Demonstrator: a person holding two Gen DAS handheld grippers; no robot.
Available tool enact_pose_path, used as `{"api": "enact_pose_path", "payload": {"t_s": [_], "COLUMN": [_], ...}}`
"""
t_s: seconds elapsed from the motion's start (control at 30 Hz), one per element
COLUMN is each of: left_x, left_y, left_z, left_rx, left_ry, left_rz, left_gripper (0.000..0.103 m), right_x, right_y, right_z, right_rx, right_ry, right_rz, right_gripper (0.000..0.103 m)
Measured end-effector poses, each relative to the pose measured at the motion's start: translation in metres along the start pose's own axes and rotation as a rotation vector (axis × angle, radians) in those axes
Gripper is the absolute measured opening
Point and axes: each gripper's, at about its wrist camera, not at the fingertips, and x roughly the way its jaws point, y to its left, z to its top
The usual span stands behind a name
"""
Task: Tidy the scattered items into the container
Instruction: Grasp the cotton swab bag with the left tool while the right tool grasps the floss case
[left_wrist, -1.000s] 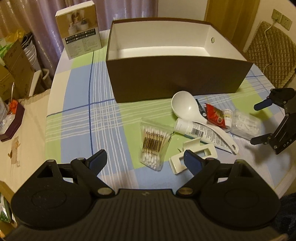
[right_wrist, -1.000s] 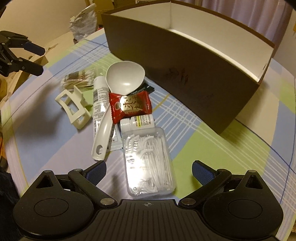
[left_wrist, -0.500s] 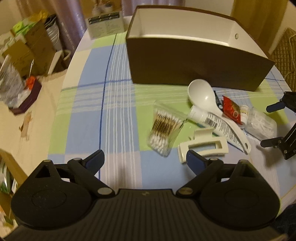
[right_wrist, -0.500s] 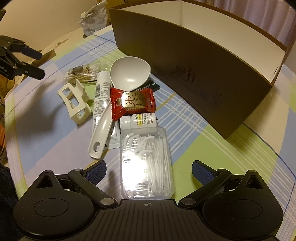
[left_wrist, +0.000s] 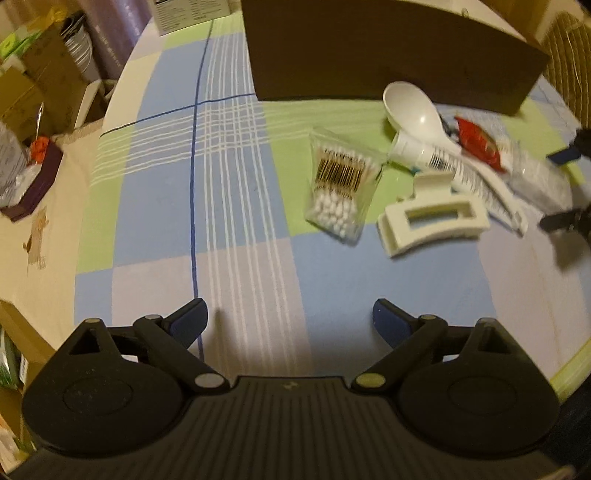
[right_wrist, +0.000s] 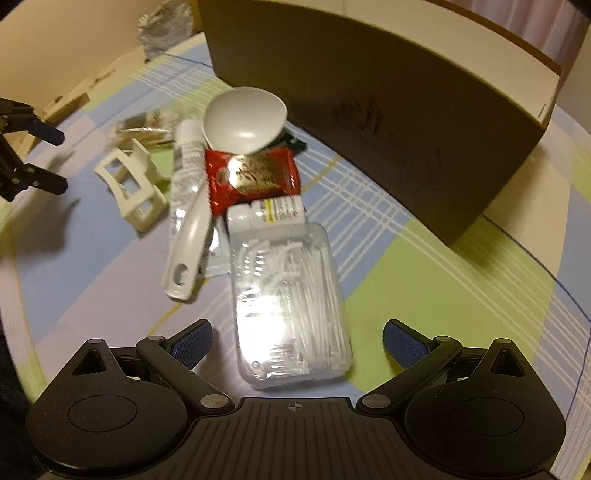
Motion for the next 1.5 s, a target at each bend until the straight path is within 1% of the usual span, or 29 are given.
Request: {"api": "enact_pose_path", "payload": {"t_s": [0.07, 0.1, 0.17, 0.2, 0.23, 0.27, 0.3, 0.33, 0.5, 0.6, 0.67, 0.73, 0.77, 0.8, 0.83, 0.87, 0.93, 0.97, 1.0, 1.03, 1.23, 1.37, 1.5], "left_x": [0.006, 0.01, 0.012, 0.013, 0.013, 0.012, 0.01, 0.008, -0.001, 0.007, 0.015, 0.024, 0.028, 0.031, 0.035, 0.038, 0.044, 0.045, 0.044, 0.043, 0.034, 0.025, 0.02], "left_y": [0.003, 0.006, 0.012, 0.016, 0.018, 0.021, 0.024, 0.026, 0.024, 0.02, 0.016, 0.012, 0.011, 0.009, 0.007, 0.005, 0.002, 0.002, 0.002, 0.001, 0.019, 0.036, 0.047], "left_z": [-0.003, -0.004, -0.004, -0.002, 0.0, 0.004, 0.008, 0.014, 0.049, 0.068, 0.077, 0.084, 0.087, 0.089, 0.09, 0.09, 0.09, 0.089, 0.088, 0.087, 0.072, 0.049, 0.035], "left_rx": [0.011, 0.009, -0.01, -0.018, -0.022, -0.021, -0.016, -0.012, 0.022, 0.035, 0.063, 0.094, 0.111, 0.128, 0.145, 0.157, 0.171, 0.175, 0.183, 0.187, 0.127, 0.069, 0.032], "left_ry": [0.011, 0.018, 0.011, 0.014, 0.013, 0.006, -0.006, -0.024, -0.109, -0.112, -0.109, -0.094, -0.089, -0.083, -0.075, -0.068, -0.056, -0.058, -0.065, -0.071, -0.064, -0.038, -0.024], "left_rz": [0.013, 0.012, -0.001, -0.01, -0.014, -0.019, -0.028, -0.038, -0.103, -0.142, -0.157, -0.184, -0.2, -0.212, -0.22, -0.225, -0.245, -0.25, -0.252, -0.257, -0.232, -0.209, -0.197], "left_gripper": [0.094, 0.098, 0.099, 0.098, 0.092, 0.09, 0.086, 0.086, 0.086, 0.086, 0.084, 0.073, 0.07, 0.065, 0.063, 0.061, 0.051, 0.05, 0.041, 0.031, 0.028, 0.028, 0.031], "right_x": [0.001, 0.001, 0.002, 0.002, 0.002, 0.002, 0.002, 0.003, 0.003, 0.002, 0.001, 0.001, 0.001, 0.001, 0.001, 0.0, 0.0, -0.001, 0.0, 0.001, 0.002, 0.003, 0.004], "right_y": [-0.001, -0.001, 0.0, 0.0, 0.001, 0.0, 0.0, 0.0, -0.001, -0.001, -0.002, -0.002, -0.002, -0.003, -0.003, -0.003, -0.003, -0.003, -0.003, -0.003, -0.004, -0.004, -0.005], "right_z": [0.001, 0.001, 0.002, 0.002, 0.003, 0.003, 0.004, 0.004, 0.001, -0.002, -0.002, -0.003, -0.003, -0.003, -0.003, -0.004, -0.004, -0.004, -0.003, -0.001, 0.002, 0.003, 0.007], "right_rx": [0.019, 0.023, 0.026, 0.024, 0.023, 0.025, 0.029, 0.03, 0.041, 0.049, 0.051, 0.051, 0.052, 0.052, 0.051, 0.052, 0.052, 0.051, 0.05, 0.048, 0.033, 0.01, -0.011], "right_ry": [-0.002, -0.002, 0.0, 0.001, 0.003, 0.005, 0.007, 0.006, -0.02, -0.042, -0.044, -0.04, -0.04, -0.041, -0.045, -0.049, -0.052, -0.051, -0.047, -0.043, -0.028, -0.031, -0.034], "right_rz": [-0.002, -0.006, -0.014, -0.019, -0.02, -0.021, -0.024, -0.027, -0.043, -0.047, -0.048, -0.048, -0.048, -0.048, -0.048, -0.048, -0.049, -0.049, -0.048, -0.048, -0.043, -0.038, -0.027], "right_gripper": [0.103, 0.103, 0.103, 0.103, 0.103, 0.103, 0.103, 0.103, 0.103, 0.103, 0.103, 0.103, 0.103, 0.103, 0.103, 0.103, 0.103, 0.103, 0.103, 0.103, 0.103, 0.103, 0.103]}}
